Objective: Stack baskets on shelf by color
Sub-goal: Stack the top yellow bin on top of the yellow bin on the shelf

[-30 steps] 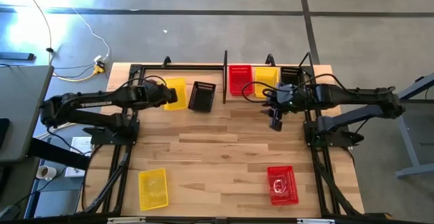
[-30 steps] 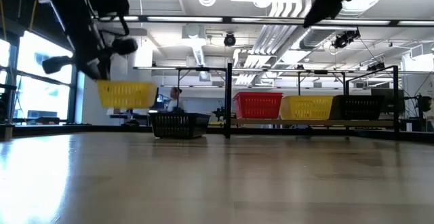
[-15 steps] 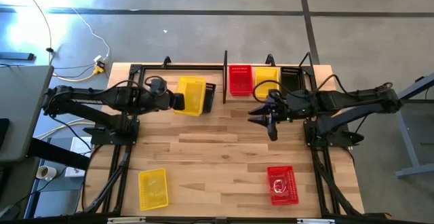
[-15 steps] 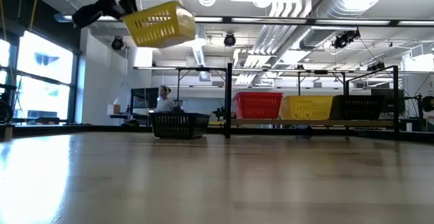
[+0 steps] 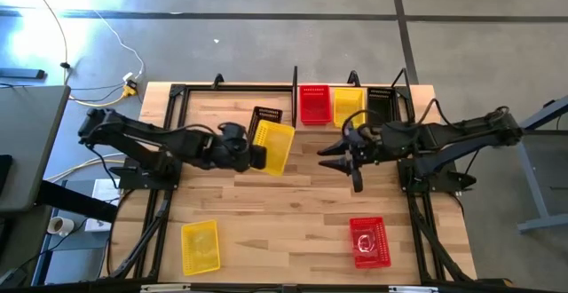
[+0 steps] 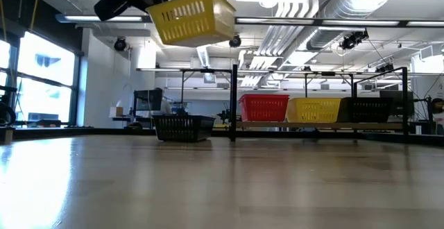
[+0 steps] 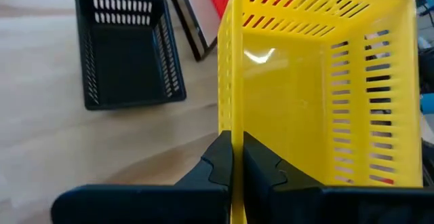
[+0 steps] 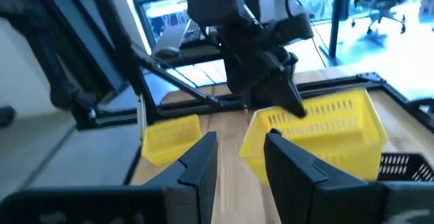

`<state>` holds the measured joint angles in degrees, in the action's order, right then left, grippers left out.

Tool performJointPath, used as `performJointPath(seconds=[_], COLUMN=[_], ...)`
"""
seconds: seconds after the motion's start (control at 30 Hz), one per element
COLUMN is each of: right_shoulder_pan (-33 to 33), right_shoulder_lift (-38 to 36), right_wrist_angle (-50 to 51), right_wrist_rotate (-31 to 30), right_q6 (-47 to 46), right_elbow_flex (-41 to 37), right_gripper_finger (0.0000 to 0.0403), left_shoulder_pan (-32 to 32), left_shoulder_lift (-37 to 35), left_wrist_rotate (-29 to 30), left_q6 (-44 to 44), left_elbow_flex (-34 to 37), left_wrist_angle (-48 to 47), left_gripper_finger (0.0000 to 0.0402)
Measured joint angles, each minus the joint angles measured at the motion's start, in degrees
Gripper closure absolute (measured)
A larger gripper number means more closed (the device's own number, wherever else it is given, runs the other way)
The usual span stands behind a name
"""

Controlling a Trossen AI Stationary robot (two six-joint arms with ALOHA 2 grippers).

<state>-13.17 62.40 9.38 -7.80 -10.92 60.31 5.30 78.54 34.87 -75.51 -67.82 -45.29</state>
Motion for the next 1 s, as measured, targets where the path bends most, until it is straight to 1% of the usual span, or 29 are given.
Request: performJointPath(seconds=[0.23,0.43,0.7,0.87,1.0], right_shoulder_pan=[-1.93,-3.08,-3.11,-3.48,-3.93], right_shoulder_lift=[4.07,9.9,18.59,22.6,24.83], right_wrist_angle=[-0.8,-0.9,-1.23,-4.06,-1.69], right_wrist_rotate=[0.88,0.97,1.83,2.51,2.51], right_q6=[7.84,12.65,13.96,14.41,16.25], right_elbow_flex=[0.0,0.0,0.0,0.05,3.89], right_gripper_finger=[0.0295,0.0295,0.0295,0.0295,0.0295], left_shoulder_pan=[0.83,0.81,0.81,0.72,0.24], left_shoulder_lift=[6.87,11.16,13.66,13.75,13.45], left_wrist_rotate=[-0.26,-1.74,-4.56,-5.95,-6.52], left_q6=[-6.51,-12.48,-16.93,-17.42,-17.4], left_elbow_flex=[-2.09,-2.05,-2.07,-2.05,-2.05], left_wrist_angle=[0.24,-1.13,-1.47,-1.71,-3.32], left_gripper_finger=[0.0401,0.0401,0.0401,0.0401,0.0401])
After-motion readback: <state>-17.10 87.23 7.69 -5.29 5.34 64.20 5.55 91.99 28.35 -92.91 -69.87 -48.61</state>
